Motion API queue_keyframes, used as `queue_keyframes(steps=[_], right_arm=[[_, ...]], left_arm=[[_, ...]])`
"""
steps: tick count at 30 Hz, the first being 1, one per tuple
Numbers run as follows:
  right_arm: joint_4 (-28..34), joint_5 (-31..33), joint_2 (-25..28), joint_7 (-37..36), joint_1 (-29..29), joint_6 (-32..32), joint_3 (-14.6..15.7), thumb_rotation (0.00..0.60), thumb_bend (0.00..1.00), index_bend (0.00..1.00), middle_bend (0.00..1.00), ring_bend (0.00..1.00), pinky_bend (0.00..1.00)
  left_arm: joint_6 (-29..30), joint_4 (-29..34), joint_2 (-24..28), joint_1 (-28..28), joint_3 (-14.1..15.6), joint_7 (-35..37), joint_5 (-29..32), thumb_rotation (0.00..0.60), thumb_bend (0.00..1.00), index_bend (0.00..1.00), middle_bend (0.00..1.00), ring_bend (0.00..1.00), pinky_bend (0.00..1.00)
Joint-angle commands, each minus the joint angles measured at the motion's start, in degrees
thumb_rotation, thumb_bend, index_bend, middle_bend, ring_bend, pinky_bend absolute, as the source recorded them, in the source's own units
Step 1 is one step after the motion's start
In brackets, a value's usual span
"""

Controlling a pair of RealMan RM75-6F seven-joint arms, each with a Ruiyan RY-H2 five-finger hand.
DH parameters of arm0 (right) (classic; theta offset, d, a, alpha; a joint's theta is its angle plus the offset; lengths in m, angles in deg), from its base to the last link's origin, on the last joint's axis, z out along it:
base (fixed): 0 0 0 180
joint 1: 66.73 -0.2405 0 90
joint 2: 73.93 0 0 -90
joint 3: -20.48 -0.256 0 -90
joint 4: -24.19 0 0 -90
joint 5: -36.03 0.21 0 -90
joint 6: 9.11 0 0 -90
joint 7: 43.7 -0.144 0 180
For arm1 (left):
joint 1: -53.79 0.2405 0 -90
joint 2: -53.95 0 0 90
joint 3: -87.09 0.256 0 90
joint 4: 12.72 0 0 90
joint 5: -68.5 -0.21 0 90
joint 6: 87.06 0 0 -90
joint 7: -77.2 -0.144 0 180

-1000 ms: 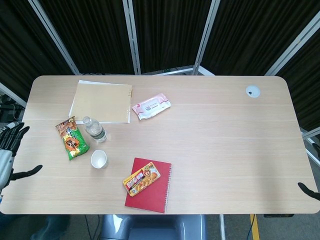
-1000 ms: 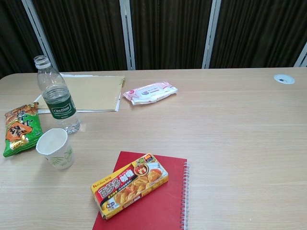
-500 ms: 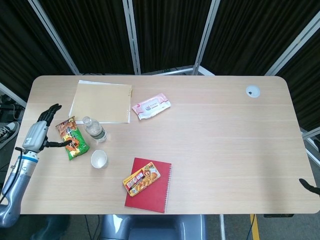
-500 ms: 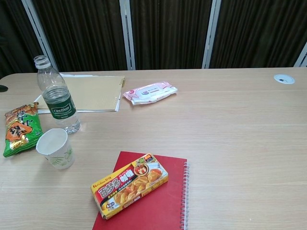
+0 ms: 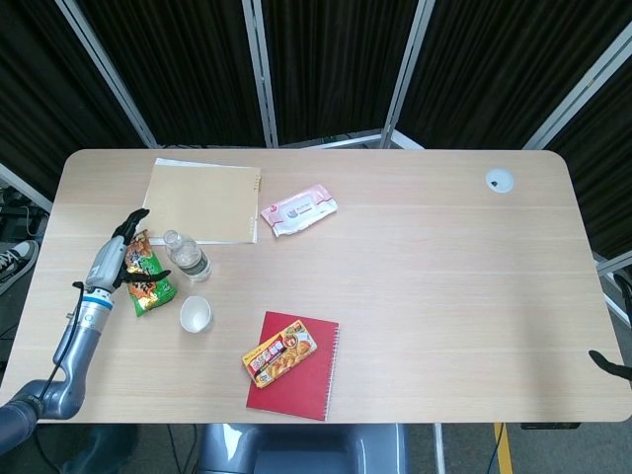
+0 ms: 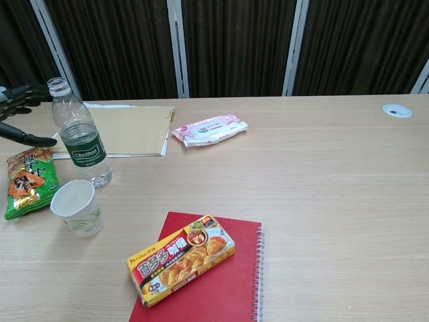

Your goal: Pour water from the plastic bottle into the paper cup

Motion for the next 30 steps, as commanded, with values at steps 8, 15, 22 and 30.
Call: queue_keyframes(steps=[8,15,22,30], right_arm=[[-0.8,1.4,-1.4,2.4,-0.6,-1.0,-0.3,0.6,0.0,0.0,0.0,0.0,0.0],[-1.0,2.0,-1.7,3.1,-0.6,-1.1,-0.4,0.6,0.0,0.0,0.0,0.0,0.0],[-1.2,2.5,-1.9,3.6,-0.6,-1.5,-0.4,0.6,0.0,0.0,0.0,0.0,0.0],[-1.6,3.1,-2.0,3.3,-0.4,-1.5,-0.5,0.6,0.0,0.0,0.0,0.0,0.0]], left_arm=[[-6.1,-9.4,-6.6,-5.6,1.8,10.5,-3.8,0.6,0.0,0.0,0.0,0.0,0.0],[-7.9,-14.1,-9.9,-7.6,3.2,17.5,-5.5,0.6,0.0,0.0,0.0,0.0,0.0],[-8.8,-18.6,-12.9,-8.7,3.3,24.2,-5.4,0.6,0.0,0.0,0.0,0.0,0.0],[-8.6,-22.3,-15.4,-9.2,3.2,31.0,-5.5,0.6,0.0,0.05,0.01,0.0,0.03]])
